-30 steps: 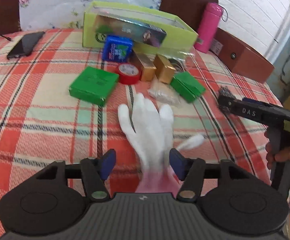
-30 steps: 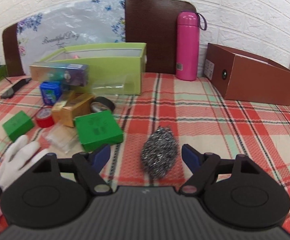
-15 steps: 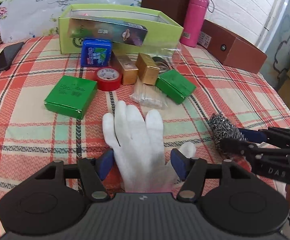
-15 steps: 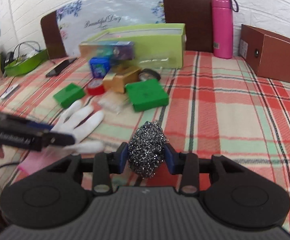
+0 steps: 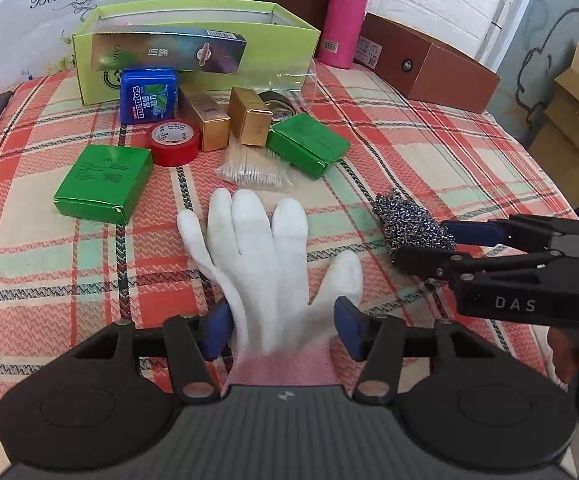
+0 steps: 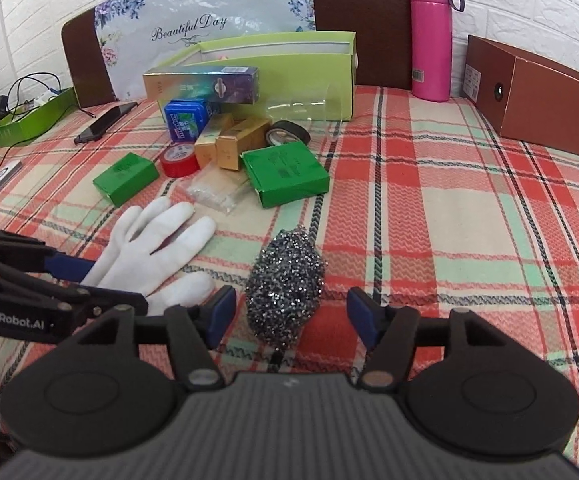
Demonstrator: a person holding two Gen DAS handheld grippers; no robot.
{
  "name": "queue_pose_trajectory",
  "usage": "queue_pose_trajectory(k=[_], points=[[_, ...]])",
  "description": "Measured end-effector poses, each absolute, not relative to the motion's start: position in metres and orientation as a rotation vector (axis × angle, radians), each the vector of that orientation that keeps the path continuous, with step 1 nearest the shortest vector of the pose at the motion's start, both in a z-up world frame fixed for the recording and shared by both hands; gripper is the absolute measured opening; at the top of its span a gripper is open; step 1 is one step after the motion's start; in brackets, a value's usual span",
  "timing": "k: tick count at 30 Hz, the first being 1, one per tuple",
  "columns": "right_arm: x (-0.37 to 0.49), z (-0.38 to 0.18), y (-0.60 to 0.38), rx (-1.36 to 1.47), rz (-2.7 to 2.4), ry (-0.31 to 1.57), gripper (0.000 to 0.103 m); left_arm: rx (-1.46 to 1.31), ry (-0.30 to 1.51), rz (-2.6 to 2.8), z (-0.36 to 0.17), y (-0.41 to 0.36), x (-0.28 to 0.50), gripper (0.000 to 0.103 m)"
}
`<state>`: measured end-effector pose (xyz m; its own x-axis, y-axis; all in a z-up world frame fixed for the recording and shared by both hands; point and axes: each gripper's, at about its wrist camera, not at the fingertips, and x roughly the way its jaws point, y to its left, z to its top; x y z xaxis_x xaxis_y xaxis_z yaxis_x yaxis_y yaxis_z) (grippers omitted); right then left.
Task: Organize objects
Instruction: 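Grasp the steel wool scrubber with the right tool while the left grasps the white glove, then carry the scrubber and glove into the lime-green box and open both tools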
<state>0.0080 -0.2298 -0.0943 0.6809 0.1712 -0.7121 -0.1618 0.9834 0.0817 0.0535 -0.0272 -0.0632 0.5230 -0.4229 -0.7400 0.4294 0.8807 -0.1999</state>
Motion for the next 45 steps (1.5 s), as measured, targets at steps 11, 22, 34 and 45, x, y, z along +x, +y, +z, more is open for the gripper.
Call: queue_pose_trajectory(k=[11, 22, 34, 45], points=[[0.014, -0.1, -0.226, 0.035, 0.213, 0.81, 0.034, -0.04, 0.89, -0.533, -0.064, -0.02, 0.064, 0.007], [0.051, -0.034, -0.22, 0.039, 0.326, 0.626, 0.033, -0.154, 0.709, -0.523, 0.004, 0.007, 0.106, 0.007], [0.172, 0.019, -0.188, 0.014, 0.374, 0.462, 0.033, -0.209, 0.559, -0.414, 0.081, 0.029, 0.233, 0.007], [0.286, -0.026, -0.15, -0.016, 0.363, 0.543, 0.033, -0.218, 0.672, -0.357, 0.045, 0.04, 0.342, 0.007]])
